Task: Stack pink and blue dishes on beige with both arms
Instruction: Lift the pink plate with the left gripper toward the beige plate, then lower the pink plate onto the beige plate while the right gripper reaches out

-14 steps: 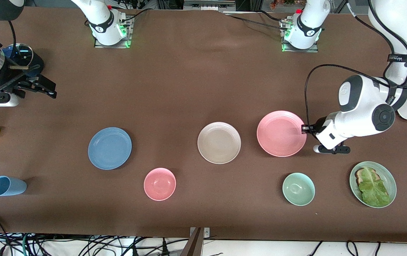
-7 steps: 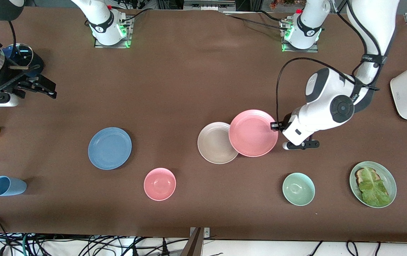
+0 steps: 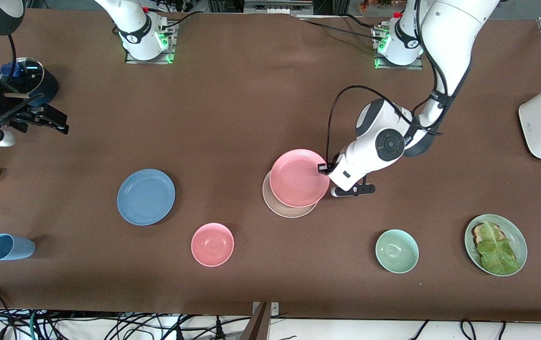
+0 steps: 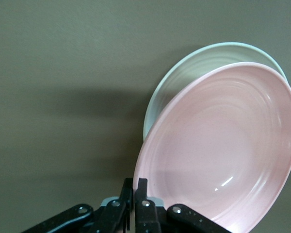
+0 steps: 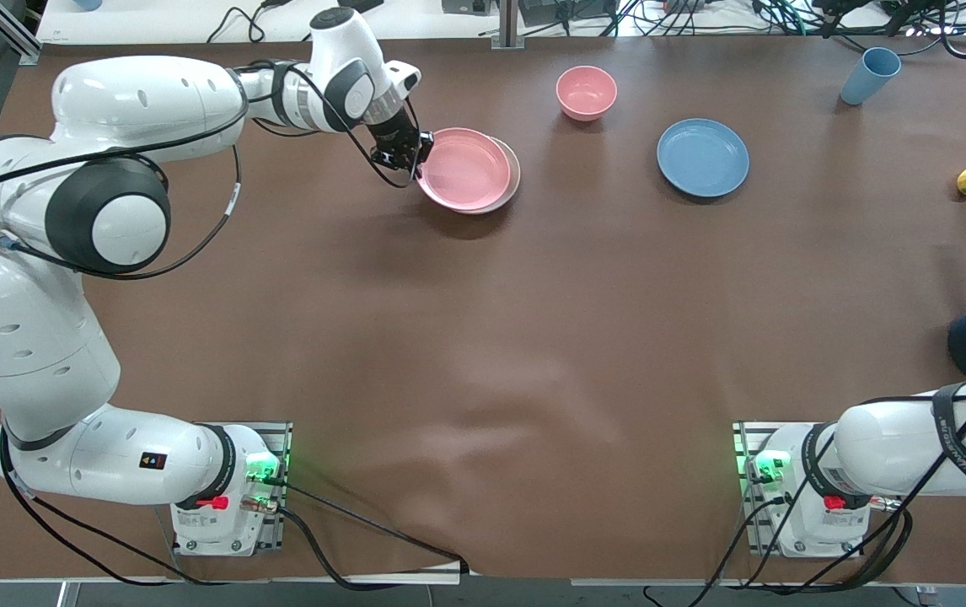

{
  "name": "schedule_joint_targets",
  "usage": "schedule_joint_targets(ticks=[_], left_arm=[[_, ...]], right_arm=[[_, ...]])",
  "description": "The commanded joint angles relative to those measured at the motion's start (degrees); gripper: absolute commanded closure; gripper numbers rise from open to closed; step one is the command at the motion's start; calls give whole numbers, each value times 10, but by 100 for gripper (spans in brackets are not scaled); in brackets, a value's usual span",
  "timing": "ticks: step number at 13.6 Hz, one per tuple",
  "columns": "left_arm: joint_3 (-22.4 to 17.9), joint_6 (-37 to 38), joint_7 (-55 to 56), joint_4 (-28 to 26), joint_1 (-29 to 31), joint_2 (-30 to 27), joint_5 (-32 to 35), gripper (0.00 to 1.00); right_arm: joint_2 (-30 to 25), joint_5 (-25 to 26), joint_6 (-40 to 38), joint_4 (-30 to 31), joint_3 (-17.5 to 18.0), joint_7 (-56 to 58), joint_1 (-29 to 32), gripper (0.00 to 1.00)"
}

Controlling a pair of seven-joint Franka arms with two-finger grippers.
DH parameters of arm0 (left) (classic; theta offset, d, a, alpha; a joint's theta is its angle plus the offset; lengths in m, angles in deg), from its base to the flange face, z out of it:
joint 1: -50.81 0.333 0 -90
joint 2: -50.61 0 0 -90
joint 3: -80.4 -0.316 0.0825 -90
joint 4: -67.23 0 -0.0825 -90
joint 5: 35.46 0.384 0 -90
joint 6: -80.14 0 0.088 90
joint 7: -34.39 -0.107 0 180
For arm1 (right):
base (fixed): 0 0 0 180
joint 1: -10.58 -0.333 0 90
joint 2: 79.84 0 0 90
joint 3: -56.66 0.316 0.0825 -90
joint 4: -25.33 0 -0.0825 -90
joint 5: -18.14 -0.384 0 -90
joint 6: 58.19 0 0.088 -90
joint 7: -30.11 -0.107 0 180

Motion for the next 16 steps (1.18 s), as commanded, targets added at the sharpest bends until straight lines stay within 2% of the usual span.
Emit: schedule_joint_targets(ticks=[1,5,6,7,8,10,16], left_arm=[[-7,4,17,59,-12,38,-3,100],[-14,4,20,79,-21,63,9,98],[-16,4,16,79,-21,66,27,53],[-16,4,16,80,-20,65,40,17],[-16,5,17,82,-17,62,44,0],[-16,20,29,98,-11,58,44,0],[-16,112,24,97,31,9,45,0]], right_arm=[[10,-6,-4,-15,3,-3,4,0],[45,-7,-1,-16,4,8,3,0],[46,-13,4,-14,4,10,4,0],[54,-20,10,-13,3,13,5,0],[64,-17,11,-14,3,25,5,0],[88,-17,28,-9,4,34,3,0],[164,-14,124,3,3,153,7,0]])
